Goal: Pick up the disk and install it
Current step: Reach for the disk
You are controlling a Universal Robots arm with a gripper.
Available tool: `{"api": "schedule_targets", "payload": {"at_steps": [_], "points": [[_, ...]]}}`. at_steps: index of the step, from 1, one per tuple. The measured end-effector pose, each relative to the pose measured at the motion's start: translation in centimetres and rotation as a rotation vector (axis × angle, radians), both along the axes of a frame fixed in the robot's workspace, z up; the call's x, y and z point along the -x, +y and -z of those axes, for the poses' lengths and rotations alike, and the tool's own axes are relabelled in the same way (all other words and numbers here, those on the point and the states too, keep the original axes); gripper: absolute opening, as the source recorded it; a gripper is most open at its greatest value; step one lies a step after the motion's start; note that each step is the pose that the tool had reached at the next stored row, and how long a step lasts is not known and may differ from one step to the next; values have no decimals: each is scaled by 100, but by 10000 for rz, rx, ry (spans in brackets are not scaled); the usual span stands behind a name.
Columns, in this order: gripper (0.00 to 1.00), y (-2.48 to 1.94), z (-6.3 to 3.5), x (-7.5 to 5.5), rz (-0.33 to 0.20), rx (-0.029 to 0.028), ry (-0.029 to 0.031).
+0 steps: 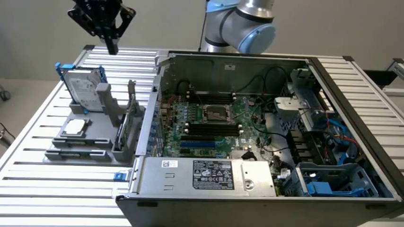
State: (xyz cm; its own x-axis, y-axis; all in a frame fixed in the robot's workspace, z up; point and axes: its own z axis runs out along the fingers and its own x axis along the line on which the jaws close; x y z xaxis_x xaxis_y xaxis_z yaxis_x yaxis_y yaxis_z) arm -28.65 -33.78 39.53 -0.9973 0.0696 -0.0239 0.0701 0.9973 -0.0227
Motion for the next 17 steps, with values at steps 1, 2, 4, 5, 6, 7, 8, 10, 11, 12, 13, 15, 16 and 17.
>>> {"api": "schedule_targets", "payload": {"at_steps": [1, 2, 4, 5, 6, 7, 8, 10, 11, 12, 13, 15, 16, 17], "points": [[11, 14, 4, 45, 1, 26, 0], [11, 26, 9, 90, 0, 50, 1], [11, 45, 22, 181, 0, 80, 2], [11, 53, 31, 226, 1, 85, 3], [11, 61, 43, 272, 0, 88, 3], [11, 68, 55, 317, 0, 90, 2], [11, 75, 67, 362, 0, 93, 3], [11, 87, 90, 453, 1, 95, 5], [11, 92, 99, 497, 0, 95, 9], [11, 98, 108, 545, 0, 95, 15], [11, 102, 116, 590, -1, 95, 21], [11, 113, 132, 680, 1, 95, 36], [11, 119, 139, 725, 1, 95, 45], [11, 124, 146, 771, 0, 95, 58]]}}
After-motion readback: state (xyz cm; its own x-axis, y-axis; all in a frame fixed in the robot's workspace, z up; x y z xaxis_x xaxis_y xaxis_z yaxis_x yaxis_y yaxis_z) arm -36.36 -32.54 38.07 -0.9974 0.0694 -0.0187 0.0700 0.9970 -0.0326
